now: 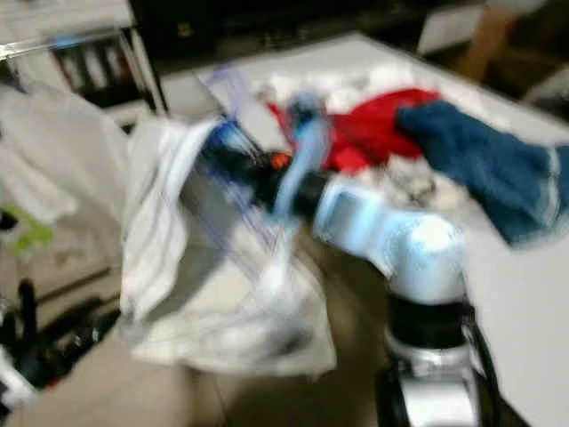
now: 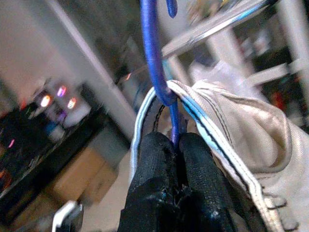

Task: Hang hanger

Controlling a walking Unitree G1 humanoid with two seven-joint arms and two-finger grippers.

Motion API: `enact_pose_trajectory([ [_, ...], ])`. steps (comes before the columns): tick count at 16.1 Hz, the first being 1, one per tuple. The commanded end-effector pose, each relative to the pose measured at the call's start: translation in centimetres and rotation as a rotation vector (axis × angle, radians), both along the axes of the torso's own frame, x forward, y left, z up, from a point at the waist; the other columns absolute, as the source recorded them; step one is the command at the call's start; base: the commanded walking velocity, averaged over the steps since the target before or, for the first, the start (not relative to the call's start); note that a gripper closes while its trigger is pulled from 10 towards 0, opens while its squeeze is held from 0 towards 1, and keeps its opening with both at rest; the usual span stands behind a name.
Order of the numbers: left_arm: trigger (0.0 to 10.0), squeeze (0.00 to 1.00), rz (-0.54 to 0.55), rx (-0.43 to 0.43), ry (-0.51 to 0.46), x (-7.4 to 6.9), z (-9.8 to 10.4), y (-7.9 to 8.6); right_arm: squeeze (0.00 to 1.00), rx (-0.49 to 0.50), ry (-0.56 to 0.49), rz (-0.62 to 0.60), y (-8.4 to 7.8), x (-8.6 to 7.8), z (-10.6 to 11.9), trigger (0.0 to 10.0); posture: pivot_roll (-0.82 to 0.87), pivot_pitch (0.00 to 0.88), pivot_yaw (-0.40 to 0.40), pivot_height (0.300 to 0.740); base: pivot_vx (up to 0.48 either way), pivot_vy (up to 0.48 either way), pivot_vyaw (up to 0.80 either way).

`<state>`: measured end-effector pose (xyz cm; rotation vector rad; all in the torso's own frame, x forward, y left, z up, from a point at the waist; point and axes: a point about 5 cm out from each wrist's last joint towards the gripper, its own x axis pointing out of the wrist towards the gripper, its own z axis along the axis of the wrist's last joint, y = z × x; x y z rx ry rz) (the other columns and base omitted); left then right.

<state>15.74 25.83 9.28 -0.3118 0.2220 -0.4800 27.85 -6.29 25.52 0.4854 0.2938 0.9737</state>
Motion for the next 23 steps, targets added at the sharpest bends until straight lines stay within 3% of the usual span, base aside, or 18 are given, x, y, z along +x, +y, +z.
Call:
enact_pose_trajectory([
  [1,10.0,1.00,0.027,0.031,-0.041,0.0,1.6,0.1,0.00,0.033,-0.043,-0.028,-0.2,0.2,0.5,10.0,0.02,0.002,0.059,0.740,0.000,0.000,0.80],
  [6,10.0,1.00,0.073,0.123,-0.107,0.3,5.1,-0.6,0.00,-0.099,0.008,-0.210,-0.7,1.4,-4.1,10.0,0.06,0.060,0.030,0.740,0.000,0.000,0.80],
  [7,10.0,0.19,0.088,0.130,-0.127,0.7,5.4,-2.2,0.00,-0.213,0.003,-0.302,-1.6,1.5,-6.6,10.0,0.06,0.039,0.023,0.740,0.000,0.000,0.80],
  [8,10.0,0.00,0.099,0.139,-0.138,1.2,5.4,-2.9,0.00,-0.263,-0.001,-0.338,-2.0,1.5,-7.8,10.0,0.04,0.020,0.025,0.740,0.000,0.000,0.80],
  [9,10.0,0.00,0.107,0.147,-0.143,1.5,5.4,-3.4,0.00,-0.292,-0.009,-0.358,-2.2,1.5,-8.5,10.0,0.04,0.015,0.025,0.740,0.000,0.000,0.80],
  [10,10.0,0.00,0.113,0.129,-0.163,3.2,4.9,-4.5,0.00,-0.340,-0.040,-0.406,-3.1,1.8,-9.6,10.0,0.00,0.000,0.014,0.740,0.000,0.000,0.00],
  [12,10.0,0.00,0.123,0.143,-0.159,4.9,4.1,-5.4,0.00,-0.379,-0.062,-0.444,-3.9,2.2,-10.2,10.0,-0.03,0.012,0.016,0.740,0.000,0.000,0.00],
  [13,10.0,0.00,0.083,0.156,-0.134,6.2,3.3,-6.8,0.00,-0.422,-0.068,-0.489,-4.7,2.5,-10.7,10.0,-0.05,0.037,0.020,0.740,0.000,0.000,0.00],
  [14,10.0,0.00,0.083,0.156,-0.134,6.2,3.3,-6.8,0.00,-0.422,-0.068,-0.489,-4.7,2.5,-10.7,10.0,-0.05,0.037,0.020,0.740,0.000,0.000,0.00],
  [16,10.0,0.00,-0.031,0.214,-0.111,6.9,2.5,-8.9,0.00,-0.426,-0.070,-0.514,-4.9,2.7,-10.9,10.0,-0.05,0.026,0.024,0.740,0.000,0.000,0.00],
  [17,10.0,0.00,-0.187,0.222,-0.135,7.0,2.3,-10.5,0.00,-0.382,-0.082,-0.510,-4.3,2.9,-10.1,10.0,-0.06,0.000,0.025,0.740,0.000,0.000,0.00],
  [18,10.0,1.00,-0.325,0.160,-0.149,7.0,2.4,-11.4,0.00,-0.357,-0.103,-0.498,-3.8,3.0,-9.3,10.0,-0.07,0.000,0.021,0.740,0.000,0.000,0.00],
  [20,10.0,1.00,-0.509,0.055,-0.138,7.0,2.2,-12.7,0.00,-0.364,-0.119,-0.475,-3.1,3.2,-8.6,10.0,-0.08,0.000,0.049,0.740,0.000,0.000,0.00],
  [21,10.0,1.00,-0.648,0.078,-0.075,7.1,1.2,-13.6,0.00,-0.342,-0.146,-0.449,-2.5,3.1,-7.7,10.0,-0.11,0.000,0.052,0.740,0.000,0.000,0.00],
  [23,10.0,1.00,-0.769,0.156,-0.048,7.2,-0.3,-14.1,0.00,-0.338,-0.167,-0.431,-2.1,3.0,-7.4,10.0,-0.10,0.000,0.044,0.740,0.000,0.000,0.00],
])
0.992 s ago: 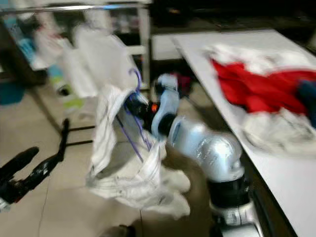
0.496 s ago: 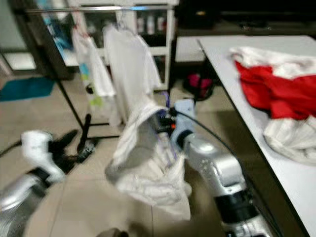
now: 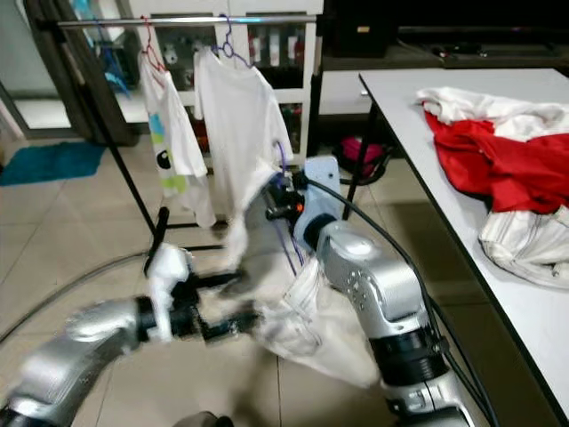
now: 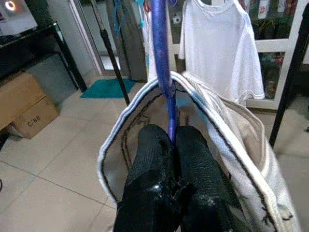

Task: Hang hanger

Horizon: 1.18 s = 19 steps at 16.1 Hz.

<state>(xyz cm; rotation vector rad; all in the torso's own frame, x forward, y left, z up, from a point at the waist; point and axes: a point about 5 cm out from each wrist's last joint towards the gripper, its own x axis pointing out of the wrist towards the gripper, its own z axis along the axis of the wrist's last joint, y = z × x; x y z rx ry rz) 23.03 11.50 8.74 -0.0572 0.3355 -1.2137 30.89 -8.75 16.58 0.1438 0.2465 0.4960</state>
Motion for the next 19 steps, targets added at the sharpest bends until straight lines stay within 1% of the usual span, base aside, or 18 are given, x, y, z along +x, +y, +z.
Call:
enact_pose_trajectory([
  [1,10.0,0.00,-0.025,0.090,-0.078,1.0,-0.9,0.0,0.00,0.041,-0.068,0.046,0.7,0.0,2.0,10.0,-0.12,0.000,0.046,0.740,0.000,0.000,0.00],
  [2,10.0,0.00,-0.019,0.099,-0.104,1.4,-1.1,-0.1,0.00,0.053,-0.072,0.057,0.8,0.0,2.3,10.0,-0.12,0.000,0.047,0.740,0.000,0.000,0.00],
  [4,10.0,0.00,-0.095,0.089,-0.097,2.1,-1.6,-0.9,0.00,0.072,-0.084,0.098,1.2,-0.3,3.2,10.0,-0.15,0.006,0.052,0.740,0.000,0.000,0.00],
  [5,5.9,0.00,-0.138,0.076,-0.103,2.3,-1.5,-1.3,0.00,0.070,-0.087,0.113,1.3,-0.4,3.4,10.0,-0.15,0.011,0.057,0.740,0.000,0.000,0.00],
  [6,2.3,0.00,-0.164,0.051,-0.113,2.3,-1.3,-1.6,0.00,0.067,-0.086,0.118,1.3,-0.5,3.4,10.0,-0.16,0.012,0.059,0.740,0.000,0.000,0.00],
  [7,0.0,0.00,-0.173,0.041,-0.112,2.3,-1.2,-1.6,0.00,0.066,-0.086,0.119,1.3,-0.6,3.4,10.0,-0.16,0.012,0.060,0.740,0.000,0.000,0.00],
  [8,0.0,0.00,-0.193,0.034,-0.111,2.1,-1.3,-1.7,0.00,0.066,-0.082,0.118,1.3,-0.6,3.4,10.0,-0.16,0.012,0.060,0.740,0.000,0.000,0.00],
  [10,0.0,0.00,-0.230,0.057,-0.124,2.1,-2.2,-1.9,0.00,0.072,-0.074,0.124,1.4,-0.6,3.5,10.0,-0.16,0.010,0.060,0.740,0.000,0.000,0.00],
  [13,0.0,0.00,-0.220,0.024,-0.159,2.8,-2.0,-2.5,0.00,0.074,-0.074,0.138,1.7,-0.8,3.8,10.0,-0.18,0.006,0.068,0.740,0.000,0.000,0.00],
  [16,0.0,0.00,-0.238,-0.008,-0.169,3.1,-1.6,-3.3,0.00,0.068,-0.065,0.117,1.3,-0.7,3.7,10.0,-0.18,0.000,0.073,0.740,0.000,0.000,0.00],
  [19,0.0,0.00,-0.256,-0.001,-0.152,3.2,-2.0,-3.6,0.00,0.070,-0.057,0.108,1.3,-0.7,3.5,10.0,-0.18,0.000,0.074,0.740,0.000,0.000,0.00],
])
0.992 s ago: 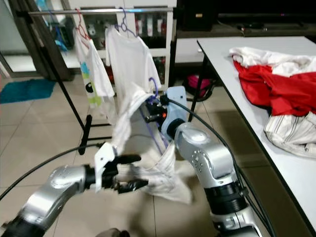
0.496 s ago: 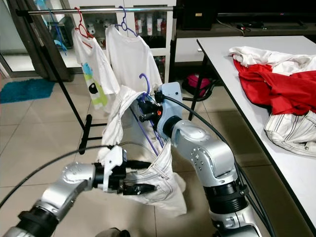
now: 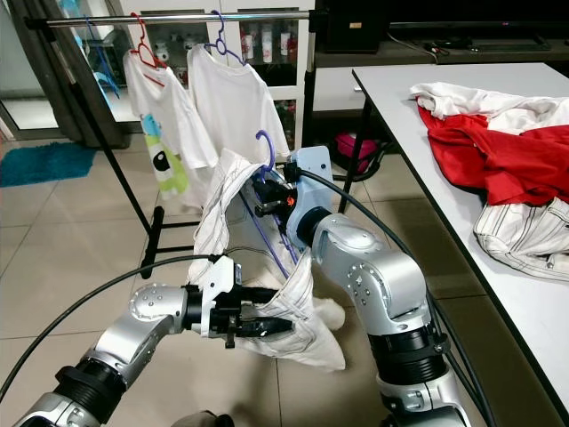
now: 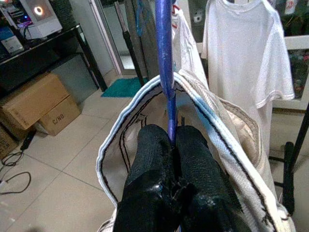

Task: Hang hanger

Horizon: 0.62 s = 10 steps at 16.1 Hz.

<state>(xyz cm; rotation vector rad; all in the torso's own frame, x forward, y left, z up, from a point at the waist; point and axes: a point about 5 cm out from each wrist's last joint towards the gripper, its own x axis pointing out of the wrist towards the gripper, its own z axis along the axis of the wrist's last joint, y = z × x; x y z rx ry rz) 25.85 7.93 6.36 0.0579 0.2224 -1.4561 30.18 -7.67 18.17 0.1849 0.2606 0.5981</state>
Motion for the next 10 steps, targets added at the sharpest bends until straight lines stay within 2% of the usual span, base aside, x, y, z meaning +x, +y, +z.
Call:
enact_pose_trajectory([
  [1,0.0,0.00,-0.001,0.031,-0.011,0.43,0.00,0.08,0.00,0.028,-0.073,0.012,0.23,-0.01,1.93,10.0,-0.18,0.000,0.075,0.740,0.000,0.000,0.00],
  [2,0.0,0.00,0.015,0.047,-0.006,0.61,-0.27,0.13,0.00,0.031,-0.072,0.014,0.27,-0.01,1.98,10.0,-0.18,0.000,0.073,0.740,0.000,0.000,0.00],
  [4,0.0,0.00,0.041,0.014,0.007,1.00,-0.07,-0.04,0.00,0.034,-0.073,0.016,0.29,0.01,2.04,10.0,-0.18,0.000,0.071,0.740,0.000,0.000,0.00],
  [10,0.0,0.00,0.030,-0.028,0.014,1.40,0.36,-0.53,0.00,0.031,-0.069,0.015,0.25,0.09,2.02,10.0,-0.19,0.000,0.074,0.740,0.000,0.000,0.00],
])
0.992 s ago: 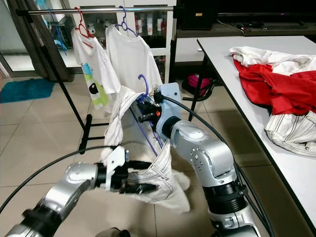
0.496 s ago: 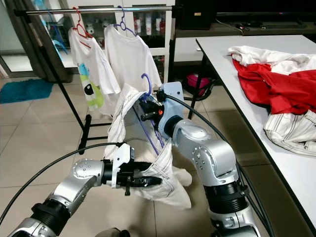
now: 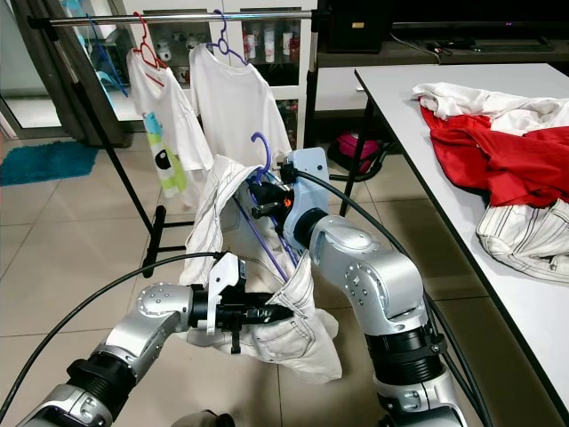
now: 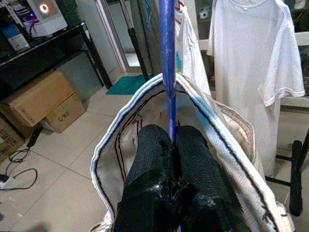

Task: Hang hanger

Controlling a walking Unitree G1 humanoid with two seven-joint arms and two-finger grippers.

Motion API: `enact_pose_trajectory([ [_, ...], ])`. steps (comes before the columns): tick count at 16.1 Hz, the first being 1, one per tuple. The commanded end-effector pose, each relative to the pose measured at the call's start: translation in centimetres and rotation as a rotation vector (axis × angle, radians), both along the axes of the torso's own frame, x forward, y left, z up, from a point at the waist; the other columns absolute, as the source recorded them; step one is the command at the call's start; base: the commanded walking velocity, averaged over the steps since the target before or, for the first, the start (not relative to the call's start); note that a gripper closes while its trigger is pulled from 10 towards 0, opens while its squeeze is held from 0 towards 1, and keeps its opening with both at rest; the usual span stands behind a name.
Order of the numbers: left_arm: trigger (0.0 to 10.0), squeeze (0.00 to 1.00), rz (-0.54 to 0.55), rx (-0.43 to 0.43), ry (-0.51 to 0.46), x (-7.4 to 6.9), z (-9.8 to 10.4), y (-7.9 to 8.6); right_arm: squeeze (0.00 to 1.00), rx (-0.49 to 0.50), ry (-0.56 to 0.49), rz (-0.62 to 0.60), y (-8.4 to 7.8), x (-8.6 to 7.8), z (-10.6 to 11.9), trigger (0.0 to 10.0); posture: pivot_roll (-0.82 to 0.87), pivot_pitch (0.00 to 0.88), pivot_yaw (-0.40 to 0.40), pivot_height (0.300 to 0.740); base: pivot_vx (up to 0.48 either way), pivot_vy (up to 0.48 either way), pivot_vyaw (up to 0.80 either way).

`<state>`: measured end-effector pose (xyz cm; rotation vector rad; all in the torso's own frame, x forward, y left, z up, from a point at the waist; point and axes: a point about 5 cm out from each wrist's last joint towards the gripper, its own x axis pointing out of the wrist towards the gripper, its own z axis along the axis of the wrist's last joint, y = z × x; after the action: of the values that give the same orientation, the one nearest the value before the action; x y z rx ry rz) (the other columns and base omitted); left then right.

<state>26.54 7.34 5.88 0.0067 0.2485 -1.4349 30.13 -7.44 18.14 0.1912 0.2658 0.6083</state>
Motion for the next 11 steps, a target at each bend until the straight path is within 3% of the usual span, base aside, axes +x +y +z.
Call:
enact_pose_trajectory([
  [1,0.0,0.00,-0.003,-0.025,-0.029,0.7,1.0,0.0,0.00,0.021,-0.072,0.001,0.0,0.1,1.9,10.0,-0.19,0.000,0.076,0.740,0.000,0.000,0.00],
  [5,0.0,0.00,-0.027,-0.079,-0.060,-0.1,2.8,0.7,0.00,-0.026,-0.075,-0.060,-1.0,0.6,0.8,10.0,-0.19,0.000,0.087,0.740,0.000,0.000,0.00],
  [8,0.0,0.00,0.049,-0.124,-0.137,-0.5,4.9,2.4,0.00,-0.070,-0.063,-0.067,-1.7,0.7,-0.7,10.0,-0.17,0.000,0.077,0.740,0.000,0.000,0.00],
  [11,0.0,0.00,0.086,-0.108,-0.173,-0.8,6.4,3.8,0.00,-0.099,-0.033,-0.069,-2.3,0.8,-2.4,10.0,-0.15,0.000,0.061,0.740,0.000,0.000,0.00],
])
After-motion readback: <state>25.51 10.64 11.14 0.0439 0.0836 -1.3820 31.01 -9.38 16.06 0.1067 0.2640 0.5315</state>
